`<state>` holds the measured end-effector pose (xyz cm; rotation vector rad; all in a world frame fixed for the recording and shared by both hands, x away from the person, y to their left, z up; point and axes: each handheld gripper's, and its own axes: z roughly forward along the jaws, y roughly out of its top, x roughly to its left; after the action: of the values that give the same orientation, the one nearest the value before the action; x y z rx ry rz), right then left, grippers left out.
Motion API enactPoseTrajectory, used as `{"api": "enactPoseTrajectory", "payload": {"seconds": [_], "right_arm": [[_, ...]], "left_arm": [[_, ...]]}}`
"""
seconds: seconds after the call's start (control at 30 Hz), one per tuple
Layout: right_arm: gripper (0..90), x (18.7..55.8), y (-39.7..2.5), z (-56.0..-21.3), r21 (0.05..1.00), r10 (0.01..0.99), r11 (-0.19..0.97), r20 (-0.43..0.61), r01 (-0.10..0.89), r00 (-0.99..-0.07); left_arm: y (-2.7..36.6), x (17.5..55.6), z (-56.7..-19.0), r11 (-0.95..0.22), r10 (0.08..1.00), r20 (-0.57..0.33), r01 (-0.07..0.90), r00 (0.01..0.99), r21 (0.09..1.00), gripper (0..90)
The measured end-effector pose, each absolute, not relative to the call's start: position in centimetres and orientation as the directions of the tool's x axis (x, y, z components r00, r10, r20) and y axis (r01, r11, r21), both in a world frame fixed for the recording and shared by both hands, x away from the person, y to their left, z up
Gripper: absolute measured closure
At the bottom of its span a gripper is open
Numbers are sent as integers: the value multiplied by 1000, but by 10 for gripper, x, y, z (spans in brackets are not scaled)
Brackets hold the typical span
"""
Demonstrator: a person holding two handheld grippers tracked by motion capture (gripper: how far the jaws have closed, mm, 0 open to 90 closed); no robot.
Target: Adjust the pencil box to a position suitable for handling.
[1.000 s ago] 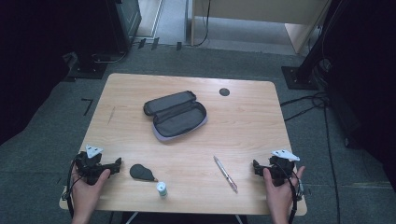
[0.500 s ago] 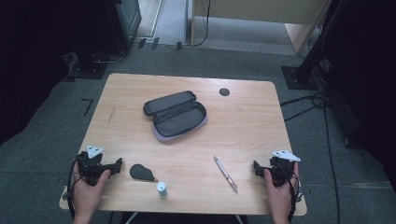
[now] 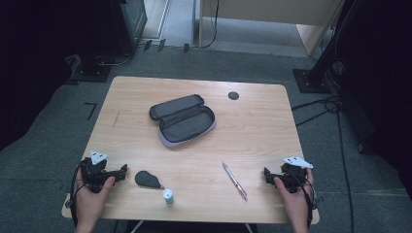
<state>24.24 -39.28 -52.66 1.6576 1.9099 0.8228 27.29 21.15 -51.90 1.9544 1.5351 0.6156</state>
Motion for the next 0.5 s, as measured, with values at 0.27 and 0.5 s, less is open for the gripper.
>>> {"api": "enactPoseTrajectory", "payload": {"seconds": [0.27, 0.5], "right_arm": [[1, 244, -392, -526, 709, 987, 92, 29, 699, -159], [129, 238, -386, -516, 737, 989, 48, 61, 674, -137]], "left_arm": [[211, 273, -519, -176, 972, 8, 708, 234, 684, 0], [218, 273, -510, -106, 975, -72, 725, 210, 680, 0]]}}
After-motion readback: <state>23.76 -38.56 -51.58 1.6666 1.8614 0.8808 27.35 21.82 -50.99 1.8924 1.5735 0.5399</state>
